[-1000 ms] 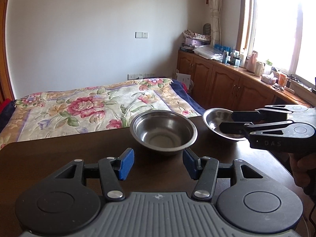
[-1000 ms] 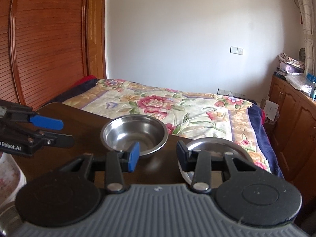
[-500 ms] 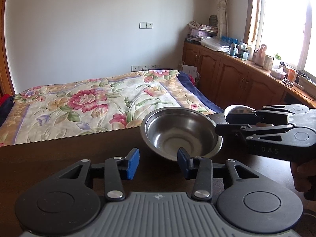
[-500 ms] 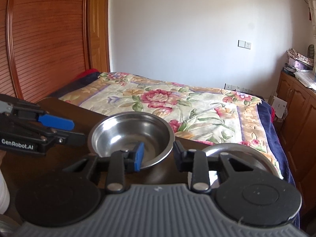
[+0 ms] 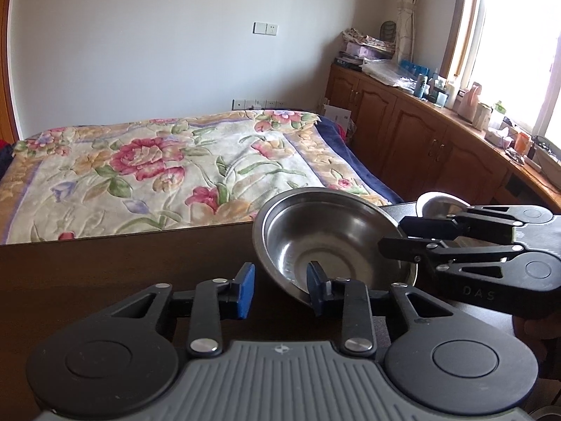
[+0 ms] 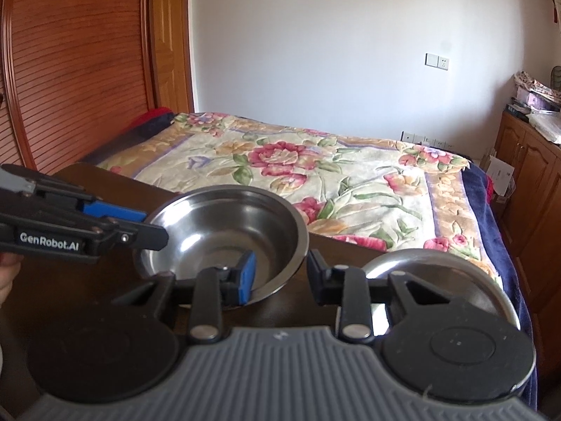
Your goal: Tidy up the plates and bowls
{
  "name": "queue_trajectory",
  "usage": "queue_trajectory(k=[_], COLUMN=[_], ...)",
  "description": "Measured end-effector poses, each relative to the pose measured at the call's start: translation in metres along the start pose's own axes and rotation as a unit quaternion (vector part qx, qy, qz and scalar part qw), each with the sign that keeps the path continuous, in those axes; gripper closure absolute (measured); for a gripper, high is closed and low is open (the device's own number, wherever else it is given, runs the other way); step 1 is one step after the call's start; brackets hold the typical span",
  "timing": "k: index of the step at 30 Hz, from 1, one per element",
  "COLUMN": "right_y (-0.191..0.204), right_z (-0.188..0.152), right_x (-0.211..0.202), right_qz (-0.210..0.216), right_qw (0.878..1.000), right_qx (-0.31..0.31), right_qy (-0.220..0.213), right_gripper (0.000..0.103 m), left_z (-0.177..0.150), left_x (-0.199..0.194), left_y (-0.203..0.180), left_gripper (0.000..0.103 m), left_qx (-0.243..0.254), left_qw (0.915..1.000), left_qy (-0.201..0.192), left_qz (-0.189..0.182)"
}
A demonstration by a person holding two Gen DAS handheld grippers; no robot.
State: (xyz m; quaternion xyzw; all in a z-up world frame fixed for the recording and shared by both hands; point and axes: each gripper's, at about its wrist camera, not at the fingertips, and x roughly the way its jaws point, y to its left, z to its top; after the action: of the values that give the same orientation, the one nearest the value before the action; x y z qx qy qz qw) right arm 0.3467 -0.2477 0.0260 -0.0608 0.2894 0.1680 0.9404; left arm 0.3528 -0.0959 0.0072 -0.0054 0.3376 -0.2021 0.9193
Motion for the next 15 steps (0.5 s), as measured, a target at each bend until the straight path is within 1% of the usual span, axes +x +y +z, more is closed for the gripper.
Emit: queue_trajectory(k=[5,9,13,15], right_y=[0.0022,0.0019,-0.0003,-0.0003], right_z=[0.0,0.0016,0.0024,0.0023], right_x=[0.0038,0.0049,0.0,-0.004], right_qz=[0.009,0.018,0.028,0.029], right_qw=[1.0,1.0,0.999,0.999], right_qx=[-0.001,0.003,0.017,0.015], right_qy=[0.009,0.018,0.014,0.01], right_gripper=[0.069,0.072,0.08,0.082], left_z=[0.0003,-0.0004,-0.0018,-0.0022], left_x=[0.0028,0.0025,-0.0002,-0.0045], left_y=[0.0015,0.003,0.0054,0.0068], left_gripper=[0.075,0.079,0.081,0.083], left_qx=[-0.004,-0.006,-0.013,-0.017], left_qw=[1.0,0.9999,0.9997,0.9997], left_qy=[0.006,0.01,0.015,0.014], left_qz=[0.005,0.007,0.014,0.011])
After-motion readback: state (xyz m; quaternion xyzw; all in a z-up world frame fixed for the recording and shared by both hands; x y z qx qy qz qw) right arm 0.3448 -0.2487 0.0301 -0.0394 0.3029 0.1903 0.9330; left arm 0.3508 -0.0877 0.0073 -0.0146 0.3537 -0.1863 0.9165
